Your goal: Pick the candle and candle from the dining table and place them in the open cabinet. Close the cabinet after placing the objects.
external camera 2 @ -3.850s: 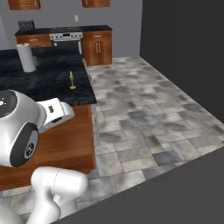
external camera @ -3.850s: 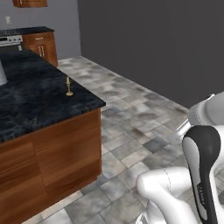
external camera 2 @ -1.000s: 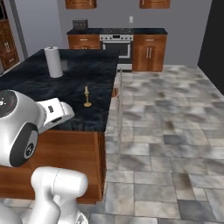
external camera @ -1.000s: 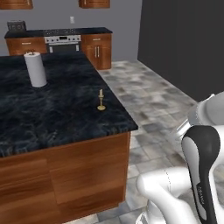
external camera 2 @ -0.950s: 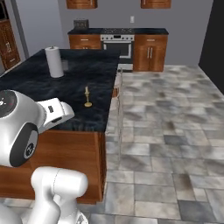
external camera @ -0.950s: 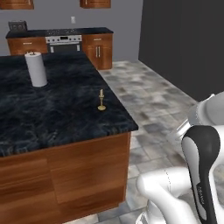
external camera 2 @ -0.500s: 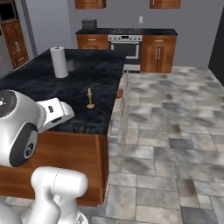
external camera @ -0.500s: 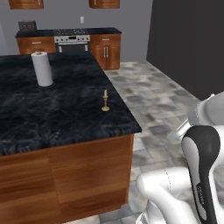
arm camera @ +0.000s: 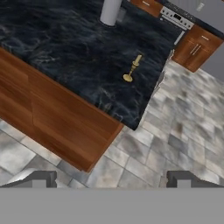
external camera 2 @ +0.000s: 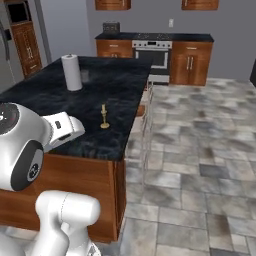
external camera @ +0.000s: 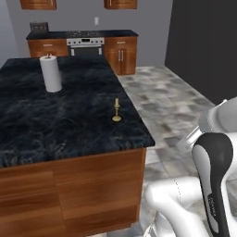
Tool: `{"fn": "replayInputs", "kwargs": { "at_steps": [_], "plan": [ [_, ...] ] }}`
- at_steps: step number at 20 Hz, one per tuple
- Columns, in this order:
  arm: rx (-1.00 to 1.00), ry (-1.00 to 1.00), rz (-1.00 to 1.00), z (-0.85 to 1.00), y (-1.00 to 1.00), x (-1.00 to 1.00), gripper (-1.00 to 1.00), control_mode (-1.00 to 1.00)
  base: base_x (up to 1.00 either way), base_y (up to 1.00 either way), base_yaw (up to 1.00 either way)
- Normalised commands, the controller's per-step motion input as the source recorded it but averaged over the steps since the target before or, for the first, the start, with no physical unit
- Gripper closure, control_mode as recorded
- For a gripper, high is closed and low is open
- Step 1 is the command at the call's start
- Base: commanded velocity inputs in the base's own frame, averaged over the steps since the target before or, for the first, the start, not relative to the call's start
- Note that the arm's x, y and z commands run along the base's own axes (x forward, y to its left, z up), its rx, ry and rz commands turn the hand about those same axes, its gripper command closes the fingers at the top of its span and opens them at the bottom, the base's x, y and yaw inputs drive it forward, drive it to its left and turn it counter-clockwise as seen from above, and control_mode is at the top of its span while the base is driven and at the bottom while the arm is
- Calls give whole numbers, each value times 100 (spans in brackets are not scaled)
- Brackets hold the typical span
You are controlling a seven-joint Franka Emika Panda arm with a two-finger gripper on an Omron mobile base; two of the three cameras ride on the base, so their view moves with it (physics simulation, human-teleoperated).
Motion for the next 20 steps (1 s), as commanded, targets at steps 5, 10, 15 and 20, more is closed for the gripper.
{"fn": "replayInputs", "kwargs": {
  "at_steps": [5, 10, 15, 20],
  "plan": [
    [0, 0, 0, 0, 0, 0, -100, 100, 42, -26, 13],
    [0, 0, 0, 0, 0, 0, -100, 100, 36, -24, 12],
    [0, 0, 0, 0, 0, 0, -100, 100, 31, -24, 11],
    [0, 0, 0, 0, 0, 0, -100, 100, 30, -28, 11]
  ]
}}
